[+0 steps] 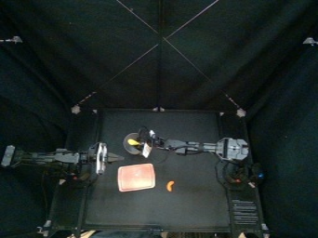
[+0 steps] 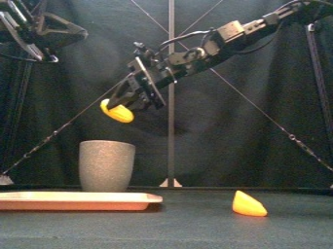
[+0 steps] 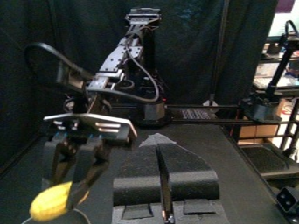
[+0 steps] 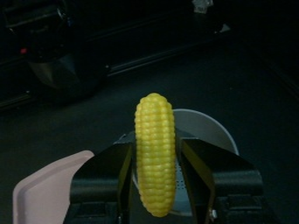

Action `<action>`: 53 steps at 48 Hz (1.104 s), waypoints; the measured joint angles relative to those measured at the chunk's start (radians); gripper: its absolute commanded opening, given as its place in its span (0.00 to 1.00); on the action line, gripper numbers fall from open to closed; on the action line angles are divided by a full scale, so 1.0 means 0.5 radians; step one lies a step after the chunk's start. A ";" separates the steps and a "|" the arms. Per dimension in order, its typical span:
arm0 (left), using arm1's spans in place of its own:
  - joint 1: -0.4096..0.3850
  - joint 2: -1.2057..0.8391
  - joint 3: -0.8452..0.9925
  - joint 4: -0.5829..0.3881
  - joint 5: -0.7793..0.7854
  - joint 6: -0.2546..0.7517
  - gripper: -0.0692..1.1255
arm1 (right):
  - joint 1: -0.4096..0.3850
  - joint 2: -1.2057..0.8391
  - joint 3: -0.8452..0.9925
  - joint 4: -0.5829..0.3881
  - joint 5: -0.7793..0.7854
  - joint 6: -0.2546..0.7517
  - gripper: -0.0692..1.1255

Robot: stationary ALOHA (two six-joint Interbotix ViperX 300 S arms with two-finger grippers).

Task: Pick the corn then place it in the grey bowl
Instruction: Drop corn in the grey bowl and return to neutral

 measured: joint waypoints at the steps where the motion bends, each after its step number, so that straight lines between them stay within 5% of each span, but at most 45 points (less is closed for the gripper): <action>1: 0.000 0.000 -0.003 0.000 0.000 0.000 0.03 | 0.000 0.012 -0.015 0.000 0.012 0.000 0.68; 11: 0.000 0.000 0.006 -0.003 0.000 0.000 0.03 | -0.009 0.074 -0.058 -0.018 0.110 -0.003 0.95; 33: 0.000 -0.003 0.012 -0.006 0.003 -0.003 0.03 | -0.006 -0.380 0.264 -0.141 -0.009 -0.006 0.93; 53: 0.006 -0.025 0.012 -0.003 -0.049 0.000 0.03 | 0.313 -1.215 1.193 -0.307 -0.617 -0.018 0.93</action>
